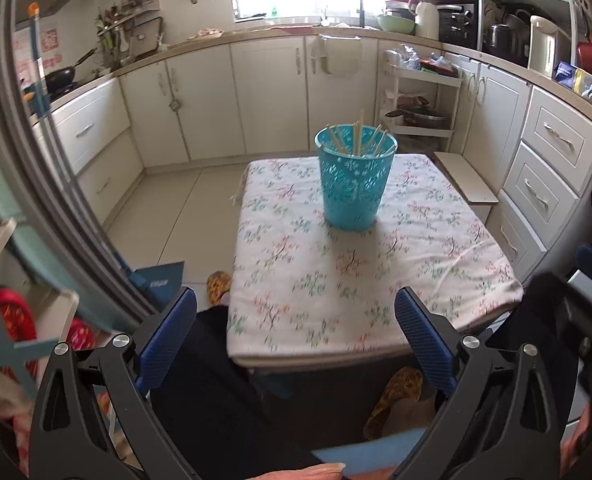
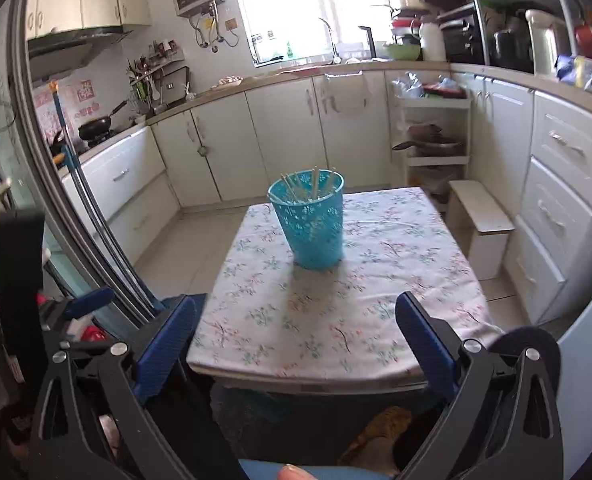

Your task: Organize utensils

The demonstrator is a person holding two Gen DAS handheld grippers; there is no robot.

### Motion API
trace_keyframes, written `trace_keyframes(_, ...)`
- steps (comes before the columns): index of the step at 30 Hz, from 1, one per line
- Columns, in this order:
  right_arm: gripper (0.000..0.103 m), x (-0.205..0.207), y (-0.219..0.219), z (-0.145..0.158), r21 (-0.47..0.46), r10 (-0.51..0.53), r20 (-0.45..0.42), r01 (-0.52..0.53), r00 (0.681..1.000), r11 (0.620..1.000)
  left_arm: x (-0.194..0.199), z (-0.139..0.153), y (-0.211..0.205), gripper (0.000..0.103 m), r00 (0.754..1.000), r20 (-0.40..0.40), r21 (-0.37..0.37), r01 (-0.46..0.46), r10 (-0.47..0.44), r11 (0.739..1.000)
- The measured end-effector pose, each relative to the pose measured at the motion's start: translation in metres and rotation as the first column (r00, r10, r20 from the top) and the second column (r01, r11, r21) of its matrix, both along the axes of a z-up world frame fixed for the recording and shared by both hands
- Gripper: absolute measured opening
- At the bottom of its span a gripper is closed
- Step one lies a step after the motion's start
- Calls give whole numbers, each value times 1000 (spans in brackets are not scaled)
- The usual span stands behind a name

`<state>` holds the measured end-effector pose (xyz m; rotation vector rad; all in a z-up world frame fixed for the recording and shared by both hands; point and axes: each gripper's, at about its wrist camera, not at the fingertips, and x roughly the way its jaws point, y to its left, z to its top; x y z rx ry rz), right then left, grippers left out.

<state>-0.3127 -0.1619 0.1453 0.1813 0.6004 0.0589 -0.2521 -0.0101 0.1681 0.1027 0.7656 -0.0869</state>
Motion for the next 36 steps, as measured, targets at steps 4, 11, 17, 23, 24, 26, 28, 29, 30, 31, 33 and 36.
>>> trace_keyframes(4, 96, -21, 1, -6, 38, 16, 18, -17, 1000, 999, -18, -2, 10, 95, 999, -1, -9, -37, 37, 999)
trace_keyframes(11, 96, -35, 4, -4, 35, 20, 58, -22, 998, 999, -33, -2, 20, 95, 998, 5, -34, -66, 66, 997)
trace_keyframes(17, 96, -41, 10, -2, 11, 24, 67, -25, 997, 1000, -44, 0, 16, 95, 998, 28, -11, -47, 47, 999)
trace_keyframes(23, 96, -48, 11, 1, 9, 23, 87, -24, 996, 1000, -51, 3, 18, 95, 998, 39, -16, -53, 54, 998)
trace_keyframes(24, 96, -49, 12, 1, 9, 23, 89, -24, 996, 1000, -52, 3, 19, 95, 998, 42, -15, -54, 55, 998)
trace_keyframes(26, 96, -51, 13, 2, 7, 24, 95, -25, 995, 1000, -55, 4, 19, 95, 997, 45, -15, -54, 55, 998)
trace_keyframes(28, 96, -53, 15, 3, 5, 26, 98, -27, 995, 1000, -58, 5, 20, 95, 997, 50, -13, -54, 54, 998)
trace_keyframes(29, 96, -53, 14, 3, 4, 26, 99, -27, 995, 1000, -59, 6, 20, 95, 997, 52, -13, -54, 54, 998)
trace_keyframes(30, 96, -55, 14, 3, 4, 27, 101, -27, 995, 1000, -59, 6, 19, 95, 997, 54, -12, -54, 54, 998)
trace_keyframes(31, 96, -55, 14, 4, 3, 27, 103, -28, 994, 1000, -60, 7, 19, 95, 997, 55, -12, -54, 54, 998)
trace_keyframes(33, 96, -56, 14, 4, 3, 27, 107, -27, 994, 1000, -62, 8, 18, 95, 997, 57, -13, -53, 54, 999)
trace_keyframes(36, 96, -58, 14, 5, 3, 26, 110, -27, 994, 1000, -63, 9, 19, 95, 997, 59, -12, -51, 52, 999)
